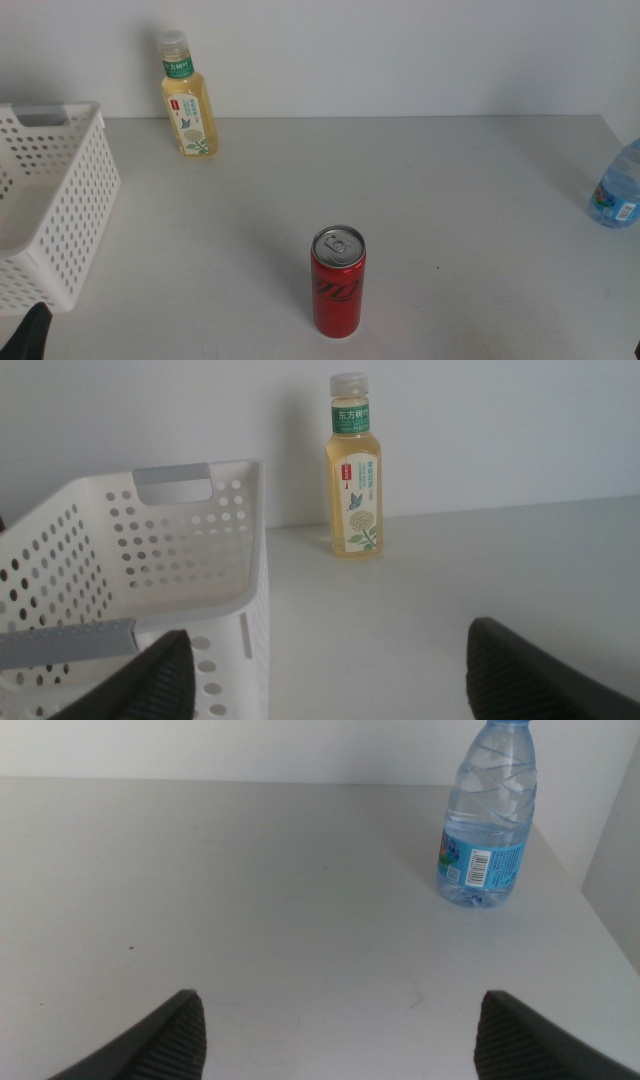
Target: Use arms to grab the bottles and put them into the dustbin to the left of the table.
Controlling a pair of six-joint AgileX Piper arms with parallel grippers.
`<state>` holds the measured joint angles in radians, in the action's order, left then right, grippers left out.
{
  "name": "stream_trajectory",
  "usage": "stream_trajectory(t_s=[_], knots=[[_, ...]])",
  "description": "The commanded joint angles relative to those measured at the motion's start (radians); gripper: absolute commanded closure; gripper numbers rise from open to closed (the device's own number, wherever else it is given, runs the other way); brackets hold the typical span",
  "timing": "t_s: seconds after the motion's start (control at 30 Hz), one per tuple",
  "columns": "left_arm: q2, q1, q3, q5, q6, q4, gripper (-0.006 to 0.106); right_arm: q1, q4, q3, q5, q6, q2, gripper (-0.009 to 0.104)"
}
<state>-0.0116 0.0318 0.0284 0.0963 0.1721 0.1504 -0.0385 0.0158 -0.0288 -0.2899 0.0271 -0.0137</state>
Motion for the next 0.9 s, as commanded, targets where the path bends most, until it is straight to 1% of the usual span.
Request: stream_trajectory(t_s=[0.0, 0.1, 0.13, 0.27, 0.4, 0.67, 0.77, 0.87], knots=[[-0.026, 0.007, 0.001, -0.09, -0.017, 0.001, 0.008, -0.002, 0.005, 0.011, 0.072, -0.005, -0.021, 0.001], [-0.026, 0.007, 0.001, -0.09, -0.017, 0.001, 0.008, -0.002, 0.005, 0.011, 0.072, -0.005, -0.021, 0.001], [0.01, 0.02, 0.001, -0.117, -0.018, 0.031, 0.008, -0.002, 0.005, 0.011, 0.072, -0.005, -0.021, 0.001], [0.138, 0.118, 0.001, -0.287, -0.017, 0.042, 0.008, -0.002, 0.005, 0.011, 0.072, -0.005, -0.021, 0.001], [0.351, 0.284, 0.001, -0.502, -0.017, 0.019, 0.008, -0.002, 0.005, 0.011, 0.072, -0.005, -0.021, 0.001], [0.812, 0.709, 0.001, -0.98, -0.017, 0.026, 0.008, -0.002, 0.005, 0.011, 0.072, -0.005, -0.021, 0.001], [0.959, 0.869, 0.003, -1.126, -0.013, 0.081, 0.008, -0.002, 0.005, 0.011, 0.072, -0.005, -0.021, 0.001], [1.068, 0.973, 0.003, -1.208, -0.013, 0.16, 0.008, -0.002, 0.005, 0.011, 0.072, -0.005, -0.021, 0.001]])
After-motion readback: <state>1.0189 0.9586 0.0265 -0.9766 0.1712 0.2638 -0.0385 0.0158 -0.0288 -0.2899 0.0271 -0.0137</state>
